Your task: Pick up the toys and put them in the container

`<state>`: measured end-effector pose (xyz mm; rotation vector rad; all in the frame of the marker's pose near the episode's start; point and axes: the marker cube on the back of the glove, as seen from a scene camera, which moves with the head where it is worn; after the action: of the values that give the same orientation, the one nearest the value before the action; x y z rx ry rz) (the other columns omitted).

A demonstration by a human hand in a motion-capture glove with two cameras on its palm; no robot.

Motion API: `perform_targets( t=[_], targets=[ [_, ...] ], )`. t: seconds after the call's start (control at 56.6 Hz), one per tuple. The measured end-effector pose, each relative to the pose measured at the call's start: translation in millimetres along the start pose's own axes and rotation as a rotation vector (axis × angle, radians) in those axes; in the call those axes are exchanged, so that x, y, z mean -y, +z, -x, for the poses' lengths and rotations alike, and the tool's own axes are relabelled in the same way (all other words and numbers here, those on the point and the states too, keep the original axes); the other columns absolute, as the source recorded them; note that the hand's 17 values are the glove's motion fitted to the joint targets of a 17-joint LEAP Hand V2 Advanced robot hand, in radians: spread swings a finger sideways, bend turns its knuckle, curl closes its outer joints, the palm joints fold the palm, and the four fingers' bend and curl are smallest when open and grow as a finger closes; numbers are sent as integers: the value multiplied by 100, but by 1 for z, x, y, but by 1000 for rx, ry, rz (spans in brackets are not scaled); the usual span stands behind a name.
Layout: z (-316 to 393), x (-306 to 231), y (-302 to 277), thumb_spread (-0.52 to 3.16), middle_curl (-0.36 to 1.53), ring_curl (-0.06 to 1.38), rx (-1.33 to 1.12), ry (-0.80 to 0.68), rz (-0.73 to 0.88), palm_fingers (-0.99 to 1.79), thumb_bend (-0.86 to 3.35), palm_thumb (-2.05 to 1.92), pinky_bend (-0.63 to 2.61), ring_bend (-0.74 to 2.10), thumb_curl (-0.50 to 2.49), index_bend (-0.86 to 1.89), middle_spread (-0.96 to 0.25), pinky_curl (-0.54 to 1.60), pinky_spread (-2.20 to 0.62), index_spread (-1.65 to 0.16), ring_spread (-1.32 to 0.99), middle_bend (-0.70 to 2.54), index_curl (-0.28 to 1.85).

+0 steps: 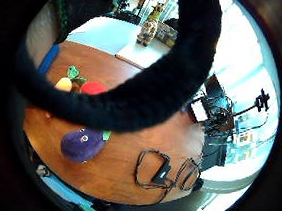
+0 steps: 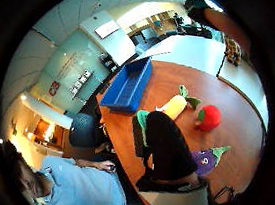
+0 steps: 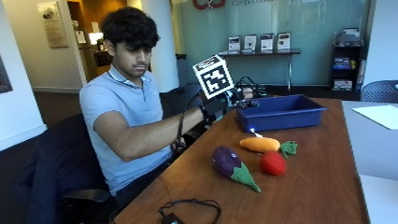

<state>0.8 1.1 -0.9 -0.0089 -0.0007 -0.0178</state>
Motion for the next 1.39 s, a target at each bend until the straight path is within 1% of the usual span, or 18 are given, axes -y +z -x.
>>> perform_targets(
  t=[0.106,0.247,0.406,0.512,0.653,0.706,0.724,0.759,0.795,0.848,0.865,0.883,0.936,0.989,1.095,1.183,1.289,1.395],
  targets=[
    [4,0,1,83,5,4,-7,-6,19,9,-2,-4,56,19,3,22,-4,16,3,-23,-6,15,10],
    [3,-1,0,115,9,7,2,-3,28,5,-3,-5,61,20,7,23,-6,21,4,-29,-7,16,16],
    [0,-16,22,130,13,11,13,-16,90,2,-3,-5,63,23,10,22,-6,24,4,-33,-8,17,21],
    [-2,-36,63,134,16,13,19,-14,176,0,-2,-3,65,23,13,22,-6,26,5,-34,-8,17,24],
    [-7,-76,135,137,19,15,42,-12,372,0,-2,-2,66,21,17,25,-6,27,5,-36,-8,18,27],
    [-9,-85,151,137,20,15,69,-7,397,3,-2,-2,65,20,18,26,-6,28,5,-37,-8,19,28],
    [-10,-87,155,137,21,15,91,-8,391,3,-2,-2,64,20,18,26,-6,27,5,-37,-8,19,28],
    [-12,-90,158,137,22,16,139,-16,360,17,-2,-3,62,26,19,26,-6,27,5,-37,-9,23,28],
    [-13,-90,160,138,24,17,167,-25,306,36,-3,-4,53,35,19,28,-6,23,4,-37,-11,30,28],
    [-12,-87,161,144,31,19,174,-52,206,72,1,1,34,50,20,34,-7,17,4,-35,-15,53,29],
    [-11,-86,162,146,32,20,175,-64,177,74,1,2,31,53,21,34,-7,16,4,-34,-15,56,29],
    [-10,-85,162,147,34,22,176,-74,153,79,2,3,29,56,21,35,-7,16,4,-33,-16,60,30],
    [-7,-82,164,153,39,29,189,-94,103,106,5,8,24,76,23,35,-8,15,2,-29,-19,73,32],
    [-4,-79,165,158,44,36,199,-102,75,118,9,14,23,92,24,34,-8,17,-4,-27,-21,83,34],
    [1,-68,156,162,51,45,222,-91,38,120,17,27,33,110,29,36,-7,23,-14,-23,-24,95,39],
    [12,-47,131,159,55,50,287,-65,-34,117,22,38,43,119,34,37,-7,28,-21,-20,-25,103,42],
    [51,5,83,155,60,54,324,-108,-155,112,24,44,50,126,38,38,-7,32,-26,-17,-26,110,46],
    [90,63,39,153,63,57,303,-188,-223,109,24,46,54,129,41,41,-6,36,-29,-15,-26,114,51]
  ],
)
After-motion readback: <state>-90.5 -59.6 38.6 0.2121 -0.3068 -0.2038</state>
